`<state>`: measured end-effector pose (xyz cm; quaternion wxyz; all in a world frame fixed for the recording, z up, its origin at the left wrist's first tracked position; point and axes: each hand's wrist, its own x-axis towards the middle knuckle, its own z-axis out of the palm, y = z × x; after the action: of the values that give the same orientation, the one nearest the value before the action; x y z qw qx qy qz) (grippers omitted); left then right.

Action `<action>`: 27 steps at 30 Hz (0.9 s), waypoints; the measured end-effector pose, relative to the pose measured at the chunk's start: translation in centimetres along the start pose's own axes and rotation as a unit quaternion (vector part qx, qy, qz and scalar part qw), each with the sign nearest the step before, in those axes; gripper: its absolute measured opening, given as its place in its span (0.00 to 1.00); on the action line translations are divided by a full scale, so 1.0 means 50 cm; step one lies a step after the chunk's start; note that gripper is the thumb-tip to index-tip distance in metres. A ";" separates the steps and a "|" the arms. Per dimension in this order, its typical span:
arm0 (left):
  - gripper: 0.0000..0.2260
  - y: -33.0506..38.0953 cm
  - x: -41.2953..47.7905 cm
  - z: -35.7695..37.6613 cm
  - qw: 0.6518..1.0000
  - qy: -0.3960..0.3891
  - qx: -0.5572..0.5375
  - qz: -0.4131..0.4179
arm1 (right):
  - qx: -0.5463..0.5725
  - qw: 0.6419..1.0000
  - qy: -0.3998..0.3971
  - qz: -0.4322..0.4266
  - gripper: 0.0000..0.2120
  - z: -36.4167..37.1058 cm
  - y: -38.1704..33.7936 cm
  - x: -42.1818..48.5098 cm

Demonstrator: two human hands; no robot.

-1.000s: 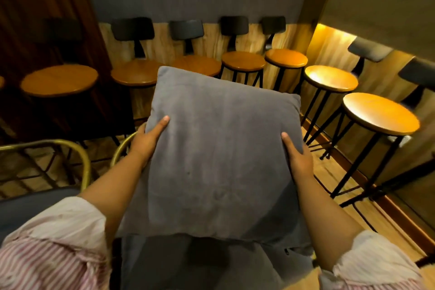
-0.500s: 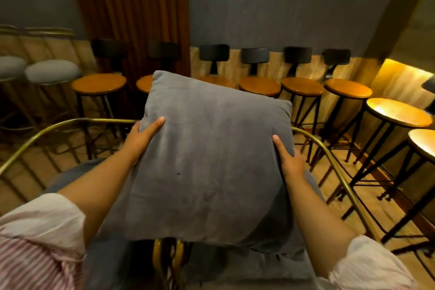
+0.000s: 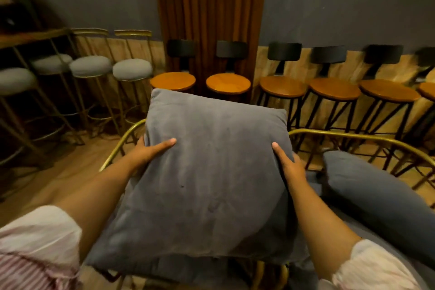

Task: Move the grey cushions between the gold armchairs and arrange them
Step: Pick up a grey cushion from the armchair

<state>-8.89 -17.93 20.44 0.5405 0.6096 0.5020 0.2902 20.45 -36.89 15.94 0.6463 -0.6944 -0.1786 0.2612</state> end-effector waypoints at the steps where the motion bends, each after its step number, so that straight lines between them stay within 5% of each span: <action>1: 0.47 -0.008 0.021 -0.033 1.000 -0.002 0.007 -0.001 | 0.010 1.000 -0.006 0.007 0.29 0.039 0.002 0.002; 6: 0.53 -0.020 0.135 -0.129 0.998 0.046 0.050 -0.004 | 0.030 0.999 -0.034 -0.015 0.29 0.179 -0.010 0.030; 10: 0.59 -0.008 0.248 -0.159 0.998 0.039 0.051 -0.001 | -0.010 0.998 -0.061 -0.025 0.54 0.246 -0.030 0.092; 15: 0.57 0.012 0.399 -0.145 0.998 0.020 0.066 0.009 | -0.037 0.995 -0.083 -0.032 0.43 0.315 -0.033 0.236; 27: 0.56 -0.041 0.726 -0.079 0.999 0.032 0.022 -0.032 | -0.058 0.992 -0.031 -0.111 0.50 0.458 0.056 0.520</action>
<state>-1.15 16.93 12.60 0.5194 0.5959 0.5443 0.2807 27.37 -3.52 9.09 0.6242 -0.6982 -0.2894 0.1981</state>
